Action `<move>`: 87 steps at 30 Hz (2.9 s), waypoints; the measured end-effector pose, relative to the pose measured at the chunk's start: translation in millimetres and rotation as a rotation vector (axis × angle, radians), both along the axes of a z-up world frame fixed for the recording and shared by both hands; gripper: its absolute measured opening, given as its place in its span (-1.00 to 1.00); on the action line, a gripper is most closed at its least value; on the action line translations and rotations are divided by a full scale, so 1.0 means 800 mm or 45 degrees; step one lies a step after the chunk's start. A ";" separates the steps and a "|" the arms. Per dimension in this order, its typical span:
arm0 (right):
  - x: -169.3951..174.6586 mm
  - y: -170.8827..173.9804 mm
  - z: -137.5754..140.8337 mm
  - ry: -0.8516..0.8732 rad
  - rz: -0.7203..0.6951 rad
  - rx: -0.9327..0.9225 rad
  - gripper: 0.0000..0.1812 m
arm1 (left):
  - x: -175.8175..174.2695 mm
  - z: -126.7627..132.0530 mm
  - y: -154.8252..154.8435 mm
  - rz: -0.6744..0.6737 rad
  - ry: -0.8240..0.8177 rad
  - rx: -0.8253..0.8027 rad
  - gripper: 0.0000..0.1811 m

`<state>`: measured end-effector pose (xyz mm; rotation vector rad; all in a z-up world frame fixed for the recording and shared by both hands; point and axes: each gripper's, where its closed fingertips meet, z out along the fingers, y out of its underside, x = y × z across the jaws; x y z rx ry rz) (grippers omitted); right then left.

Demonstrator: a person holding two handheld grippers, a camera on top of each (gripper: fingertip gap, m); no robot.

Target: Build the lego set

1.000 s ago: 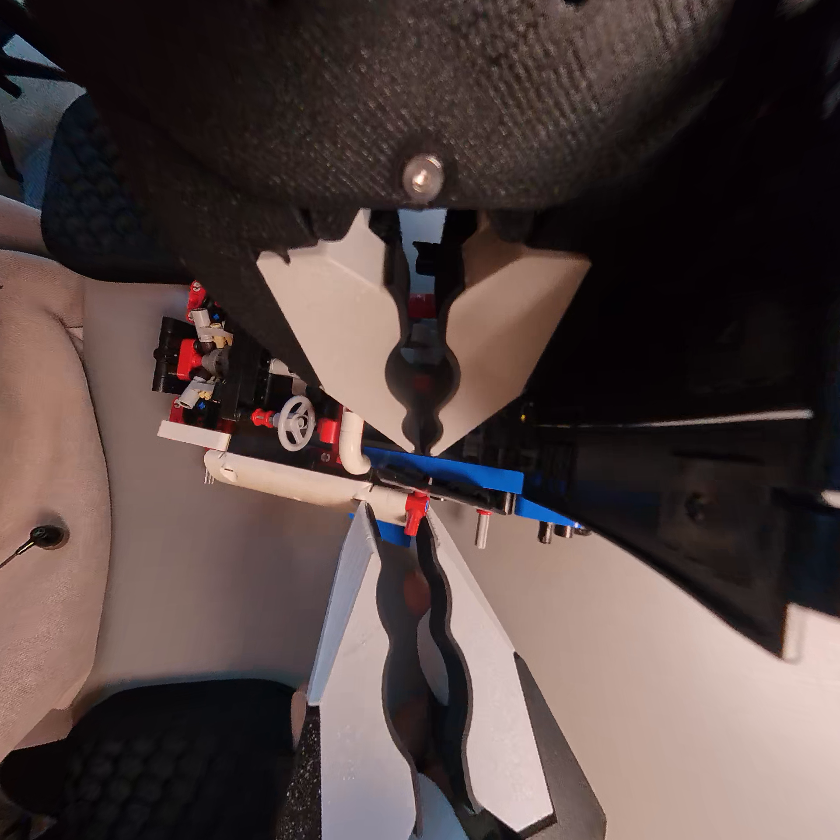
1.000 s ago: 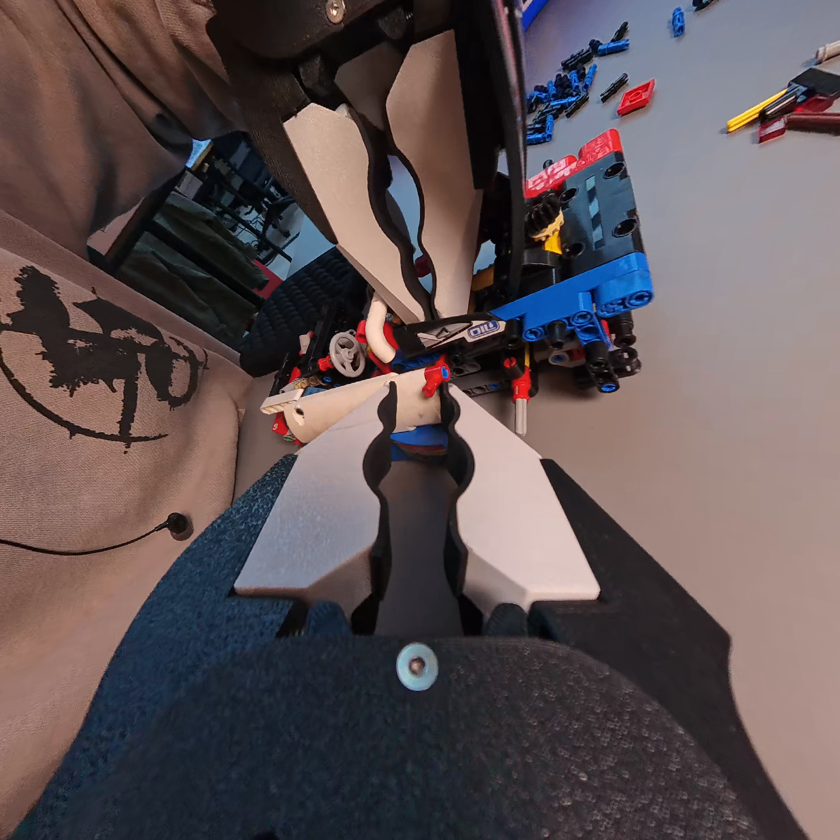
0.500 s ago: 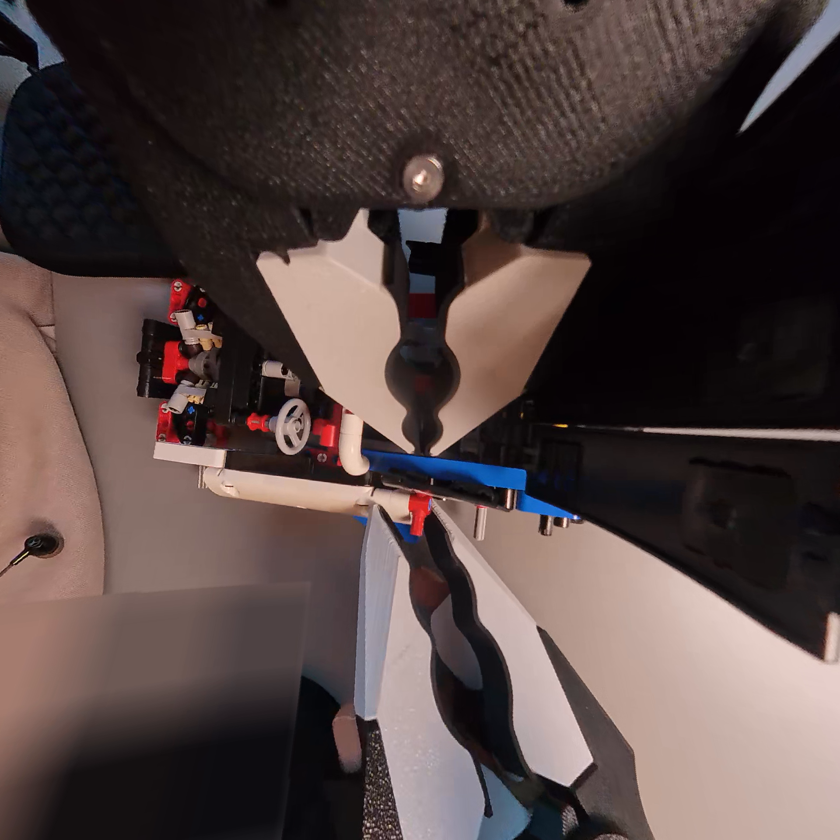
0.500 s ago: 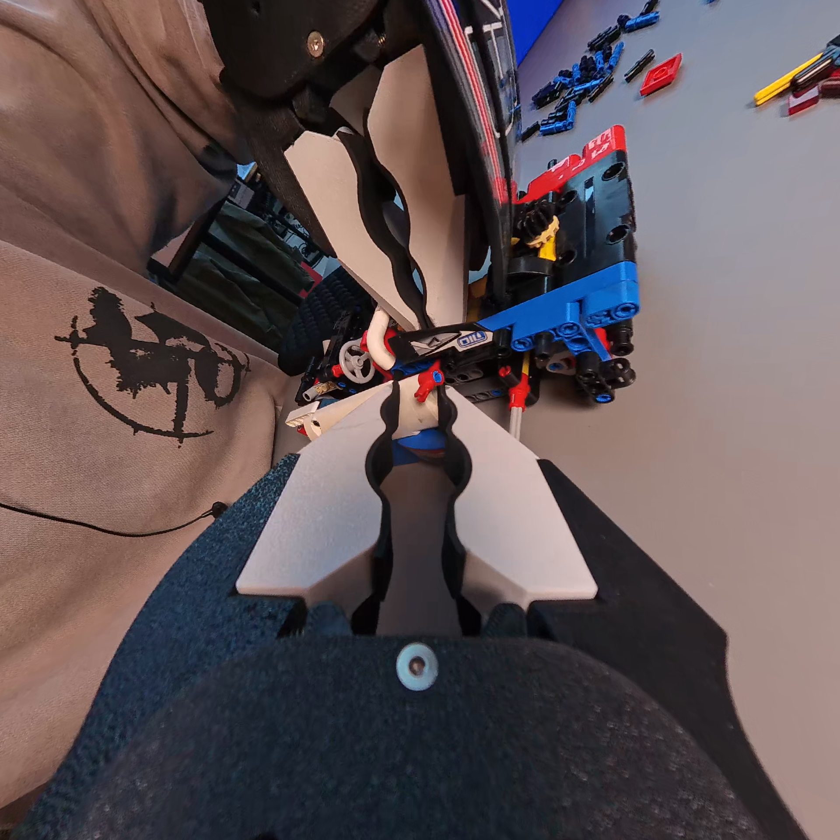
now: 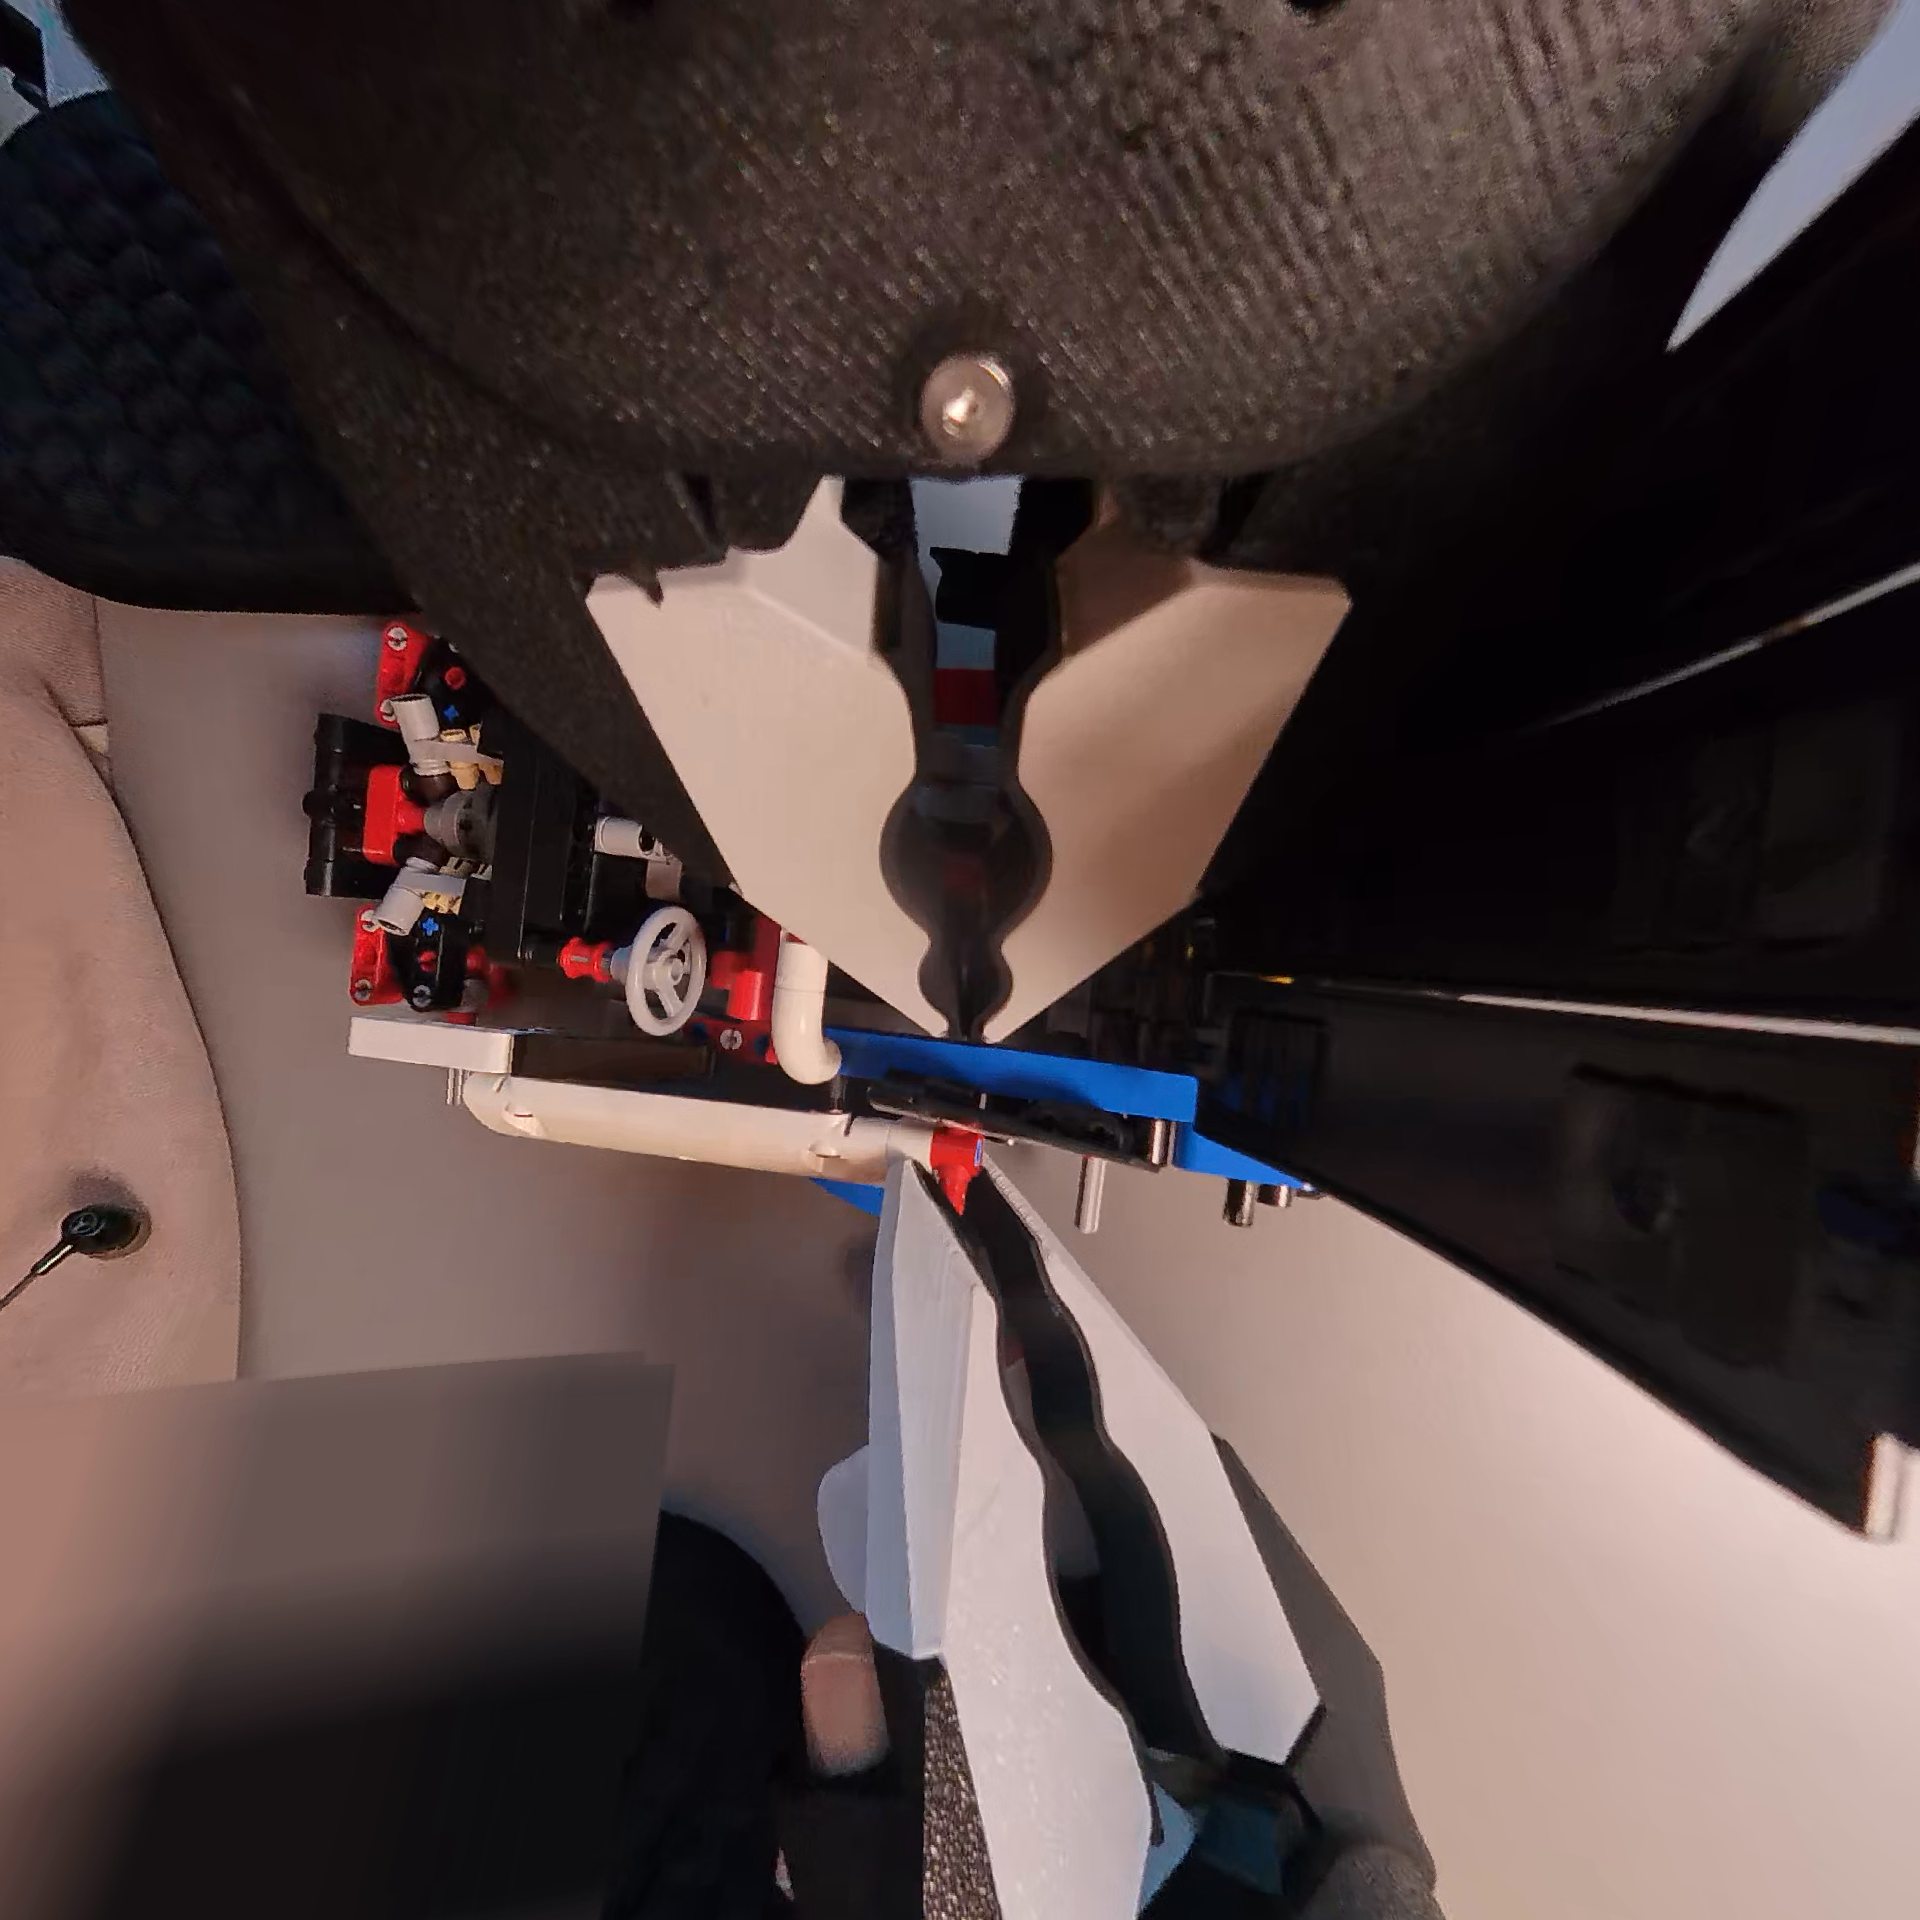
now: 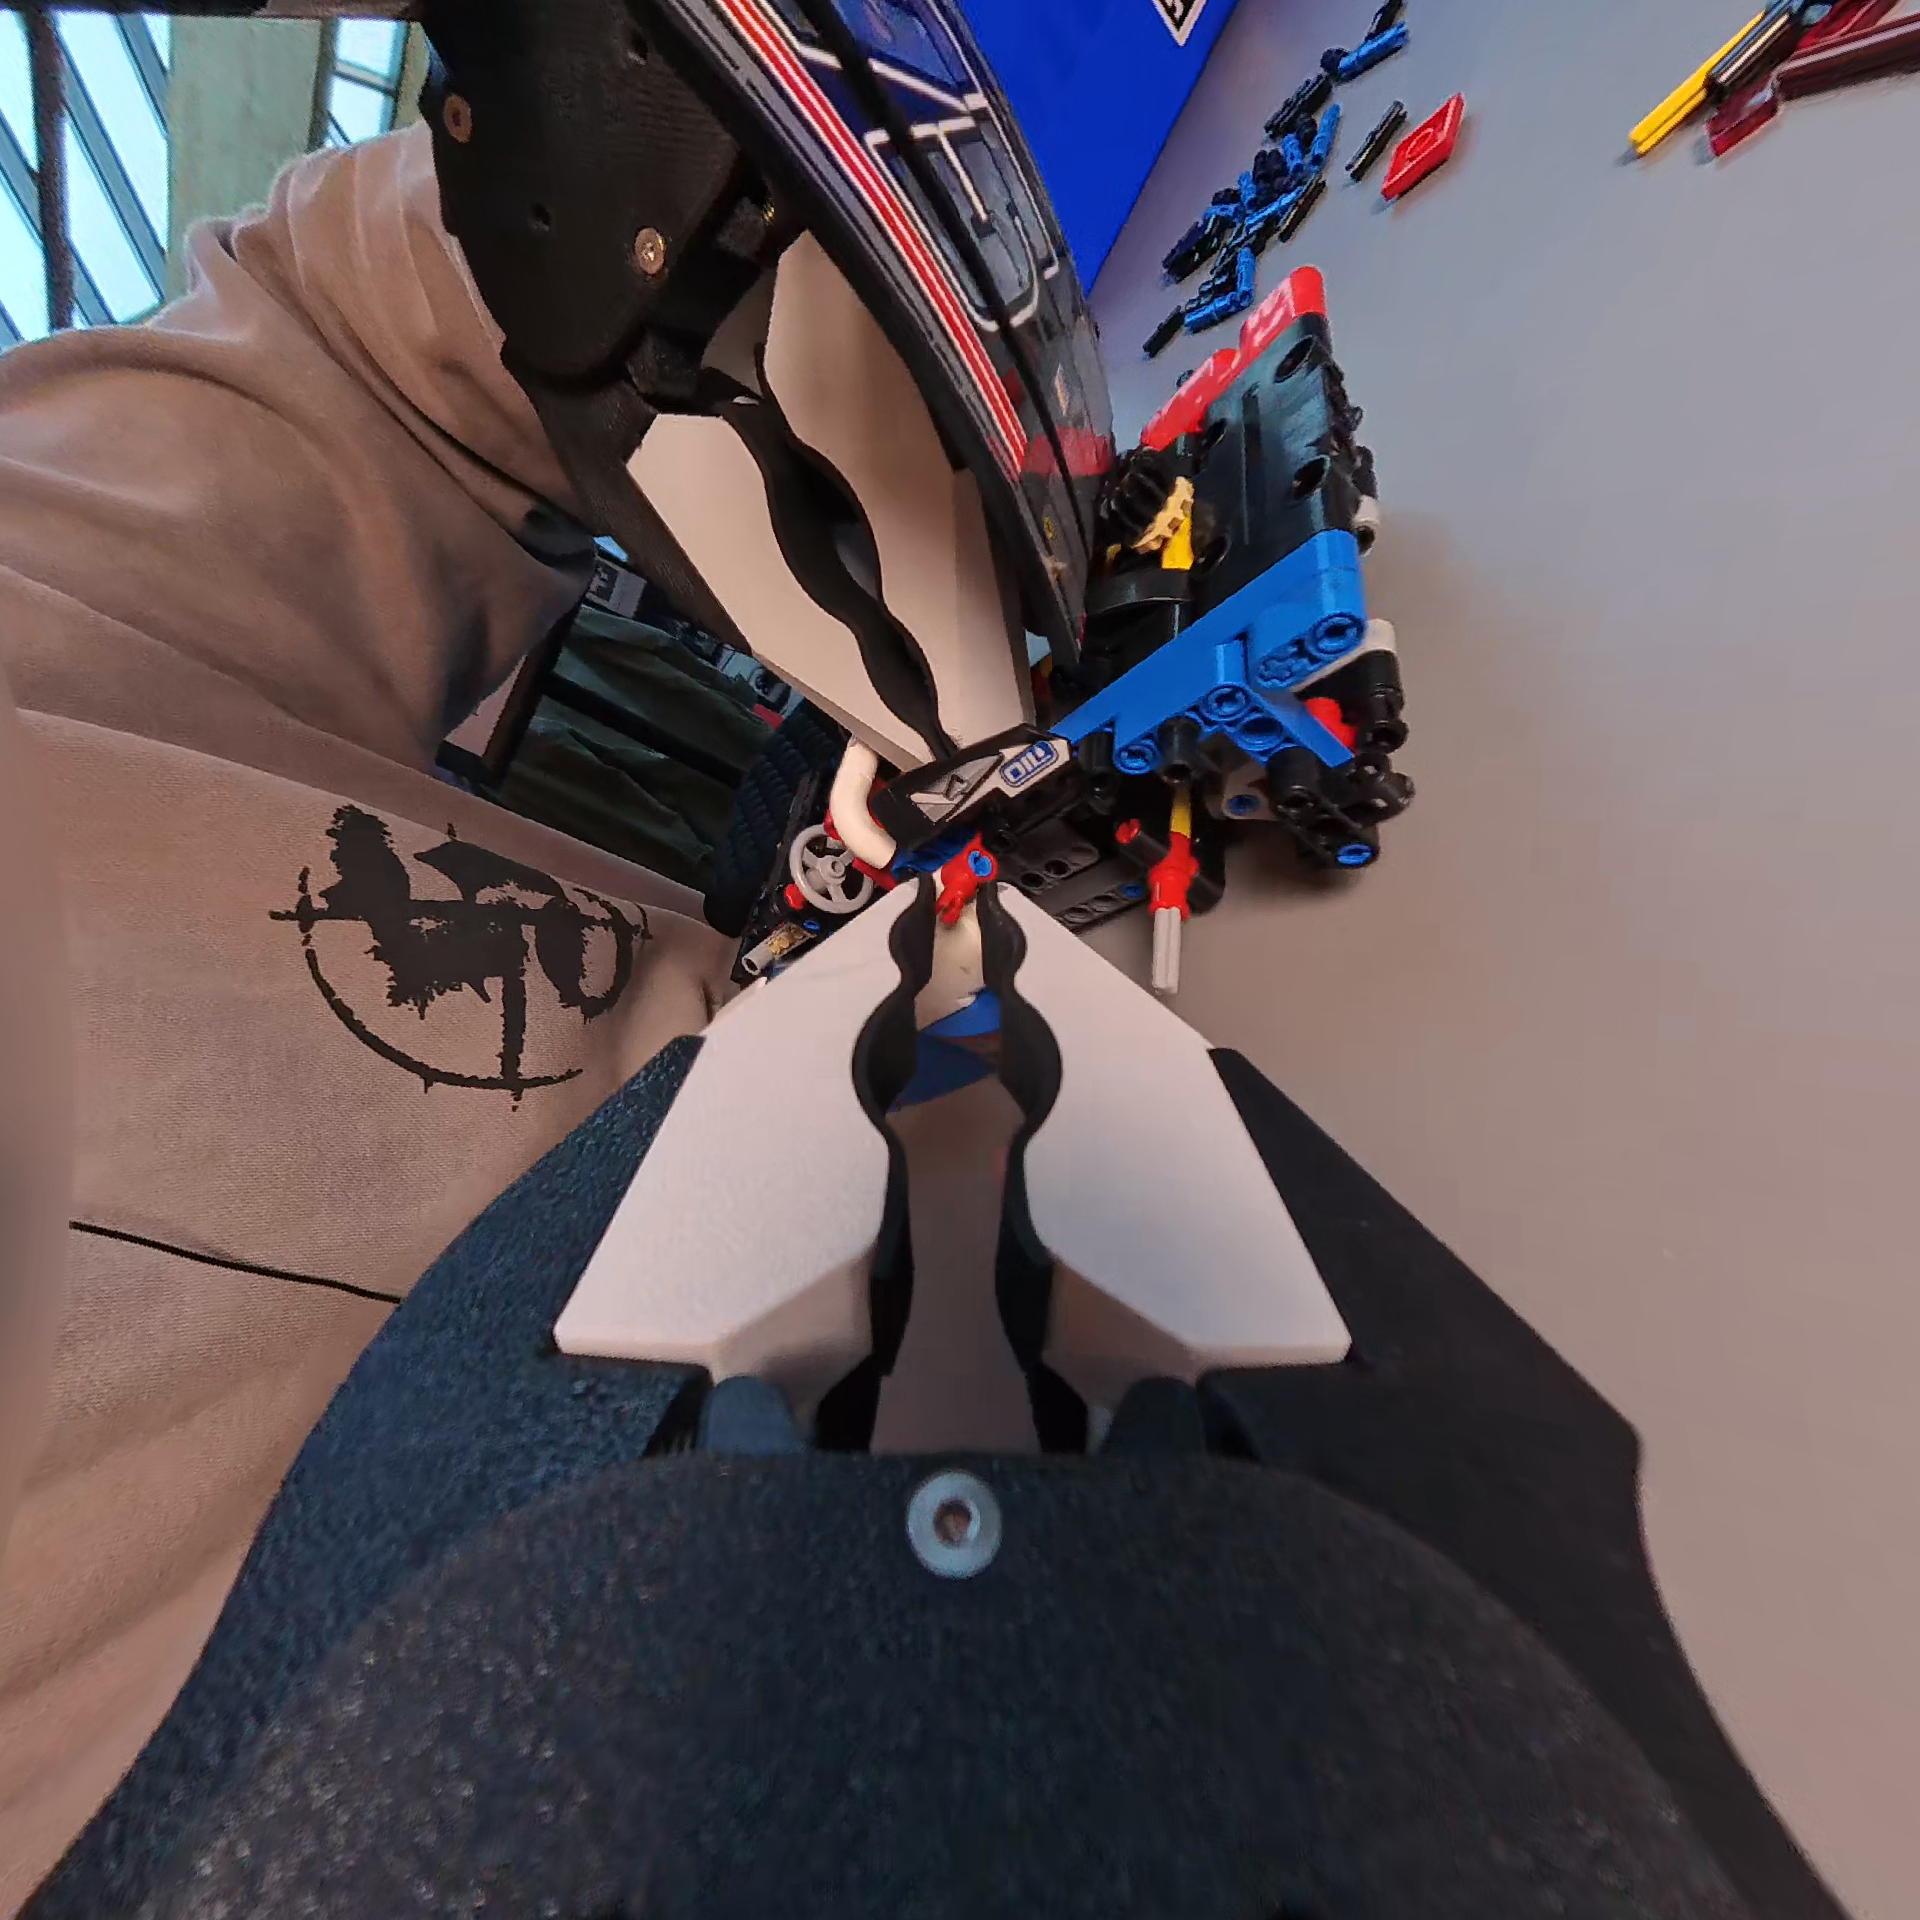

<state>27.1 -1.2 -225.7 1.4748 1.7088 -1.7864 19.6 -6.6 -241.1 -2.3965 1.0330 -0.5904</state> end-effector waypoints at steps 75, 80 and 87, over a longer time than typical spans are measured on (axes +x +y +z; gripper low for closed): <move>-0.001 0.017 0.003 -0.342 -0.736 -0.410 -0.95 | 0.003 0.002 0.023 0.171 0.115 0.256 -1.00; -0.002 0.016 0.004 -0.343 -0.734 -0.435 -0.95 | 0.004 0.003 0.024 0.160 0.104 0.269 -1.00; -0.002 0.014 0.003 -0.347 -0.699 -0.430 -0.95 | 0.003 0.002 0.023 0.157 0.107 0.253 -1.00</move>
